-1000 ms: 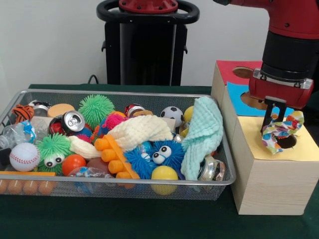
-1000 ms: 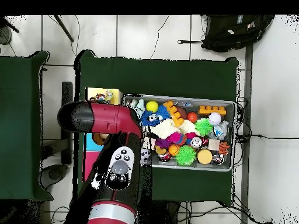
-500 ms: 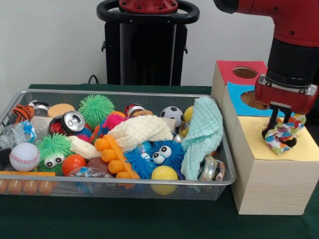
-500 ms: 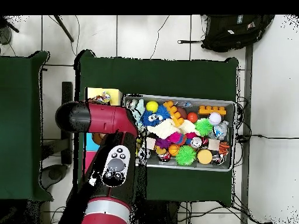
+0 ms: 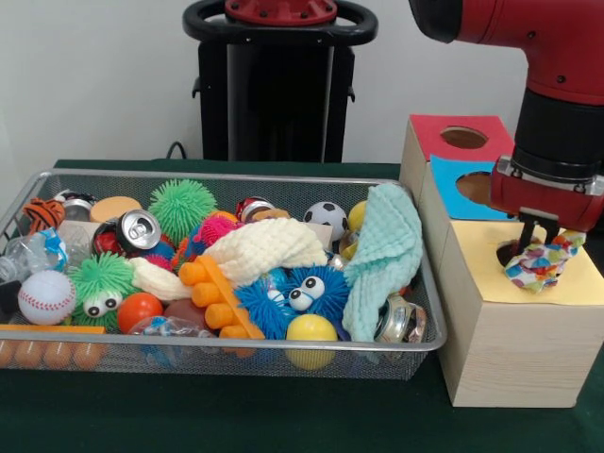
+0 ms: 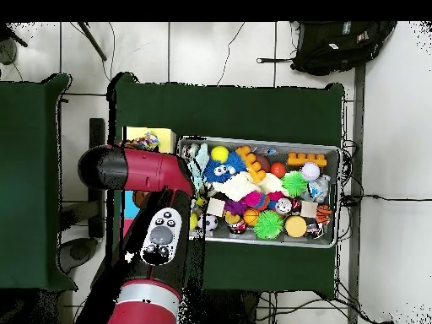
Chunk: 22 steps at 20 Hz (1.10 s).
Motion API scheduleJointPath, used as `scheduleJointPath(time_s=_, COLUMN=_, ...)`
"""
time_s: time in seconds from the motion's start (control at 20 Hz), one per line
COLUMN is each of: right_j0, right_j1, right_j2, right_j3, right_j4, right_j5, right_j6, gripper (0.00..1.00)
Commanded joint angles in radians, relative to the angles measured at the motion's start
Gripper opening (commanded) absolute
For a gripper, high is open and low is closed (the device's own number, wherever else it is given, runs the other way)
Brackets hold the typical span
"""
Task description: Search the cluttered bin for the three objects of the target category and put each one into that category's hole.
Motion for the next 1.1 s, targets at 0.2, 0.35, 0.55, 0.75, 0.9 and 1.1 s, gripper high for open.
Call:
scheduleJointPath(time_s=0.2, right_j0=-0.012, right_j1=0.063, right_j2=0.049, right_j3=0.039, right_j4=0.032, right_j5=0.010, right_j6=0.212, gripper=0.00)
scheduleJointPath(time_s=0.35, right_j0=-0.030, right_j1=0.054, right_j2=0.059, right_j3=0.051, right_j4=0.025, right_j5=0.025, right_j6=0.185, gripper=0.00)
scheduleJointPath(time_s=0.55, right_j0=-0.049, right_j1=0.046, right_j2=0.069, right_j3=0.066, right_j4=0.022, right_j5=0.019, right_j6=0.167, gripper=0.00)
scheduleJointPath(time_s=0.75, right_j0=-0.062, right_j1=0.040, right_j2=0.075, right_j3=0.072, right_j4=0.015, right_j5=0.018, right_j6=0.148, gripper=0.00)
scheduleJointPath(time_s=0.9, right_j0=-0.072, right_j1=0.030, right_j2=0.087, right_j3=0.095, right_j4=0.014, right_j5=-0.012, right_j6=0.145, gripper=1.00)
scheduleJointPath(time_s=1.1, right_j0=-0.096, right_j1=0.015, right_j2=0.116, right_j3=0.130, right_j4=0.023, right_j5=-0.053, right_j6=0.137, gripper=1.00)
